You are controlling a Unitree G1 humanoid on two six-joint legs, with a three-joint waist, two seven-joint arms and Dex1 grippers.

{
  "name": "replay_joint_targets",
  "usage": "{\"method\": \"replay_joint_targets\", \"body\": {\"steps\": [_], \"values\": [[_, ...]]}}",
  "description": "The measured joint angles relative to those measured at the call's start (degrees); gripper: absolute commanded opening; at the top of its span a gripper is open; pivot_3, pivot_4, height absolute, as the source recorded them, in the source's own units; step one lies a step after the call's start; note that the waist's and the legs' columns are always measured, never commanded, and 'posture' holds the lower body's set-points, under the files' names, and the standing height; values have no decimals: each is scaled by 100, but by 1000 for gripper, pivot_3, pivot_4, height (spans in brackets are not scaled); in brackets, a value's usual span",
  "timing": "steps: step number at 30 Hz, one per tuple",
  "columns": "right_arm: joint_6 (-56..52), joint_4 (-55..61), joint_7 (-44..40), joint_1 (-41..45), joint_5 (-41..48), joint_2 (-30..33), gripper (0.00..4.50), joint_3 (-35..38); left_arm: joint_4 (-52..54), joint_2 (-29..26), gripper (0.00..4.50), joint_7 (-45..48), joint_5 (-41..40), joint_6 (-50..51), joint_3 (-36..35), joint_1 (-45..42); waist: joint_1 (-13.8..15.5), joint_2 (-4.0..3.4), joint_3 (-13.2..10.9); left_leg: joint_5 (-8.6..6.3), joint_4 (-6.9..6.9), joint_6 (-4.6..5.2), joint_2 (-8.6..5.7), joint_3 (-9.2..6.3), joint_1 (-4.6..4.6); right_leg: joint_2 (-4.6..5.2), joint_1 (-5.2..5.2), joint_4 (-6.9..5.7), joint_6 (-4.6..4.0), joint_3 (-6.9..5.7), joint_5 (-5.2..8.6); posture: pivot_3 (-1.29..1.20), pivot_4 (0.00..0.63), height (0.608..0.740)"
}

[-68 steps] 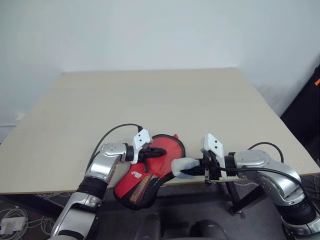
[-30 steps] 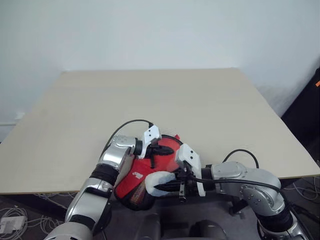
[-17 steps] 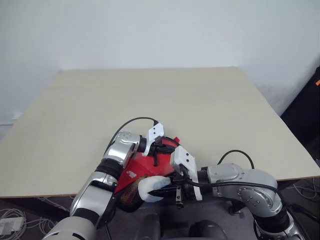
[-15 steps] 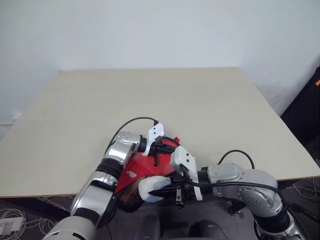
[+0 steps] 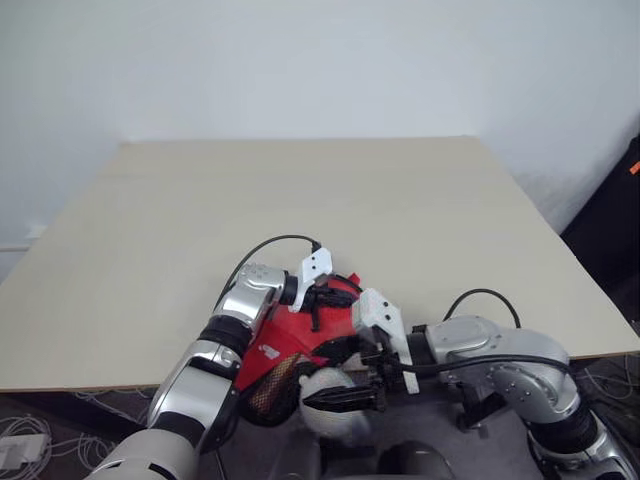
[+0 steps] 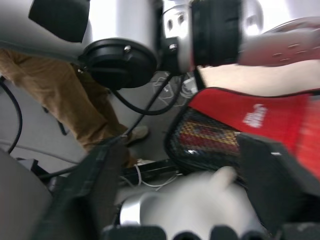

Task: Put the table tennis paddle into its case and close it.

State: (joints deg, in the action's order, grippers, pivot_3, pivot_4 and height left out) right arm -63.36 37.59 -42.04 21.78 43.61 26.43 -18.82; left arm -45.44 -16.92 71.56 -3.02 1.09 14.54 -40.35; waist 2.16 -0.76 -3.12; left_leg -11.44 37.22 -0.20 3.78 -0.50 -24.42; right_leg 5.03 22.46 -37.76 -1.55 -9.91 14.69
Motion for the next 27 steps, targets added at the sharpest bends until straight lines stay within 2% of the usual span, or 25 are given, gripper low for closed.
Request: {"method": "replay_joint_targets", "body": {"steps": [6,11,14,17,25,27], "values": [[203,-509,-125,297,150,249,4482,772,455,-130,0,-338,-105,127,-312,379,-71,-1,0,-1,-10,-1,3,-8,22,-4,-3,-3,1,0,-1,0,0,707],[679,-1781,444,520,-727,174,4482,790,1144,-391,0,-775,-336,548,-732,885,-192,0,-2,14,-37,21,4,0,37,-13,-2,-10,14,15,-9,0,0,707],[927,-2670,815,566,-1313,-20,4482,710,1831,-595,0,-1075,-618,1036,-1123,1353,-212,0,-6,17,-50,26,2,16,23,-17,18,-13,14,36,-9,0,0,707],[1220,-3159,923,572,-1673,-361,4482,488,2583,-663,0,-1370,-1006,1587,-1544,1720,-214,11,-12,20,-48,27,0,50,-22,-19,84,-32,15,71,-12,0,0,707],[1723,-4016,974,521,-2203,-1297,4482,-30,4154,-785,0,-2255,-1864,2521,-2511,2362,-219,30,-25,18,-24,42,0,129,-11,-12,98,-35,49,144,-44,0,0,707],[1840,-4149,993,520,-2329,-1402,4124,-35,4268,-810,0,-2390,-1972,2612,-2643,2511,-206,30,-26,19,-20,43,-1,128,-9,-13,103,-34,51,146,-49,0,0,707]]}}
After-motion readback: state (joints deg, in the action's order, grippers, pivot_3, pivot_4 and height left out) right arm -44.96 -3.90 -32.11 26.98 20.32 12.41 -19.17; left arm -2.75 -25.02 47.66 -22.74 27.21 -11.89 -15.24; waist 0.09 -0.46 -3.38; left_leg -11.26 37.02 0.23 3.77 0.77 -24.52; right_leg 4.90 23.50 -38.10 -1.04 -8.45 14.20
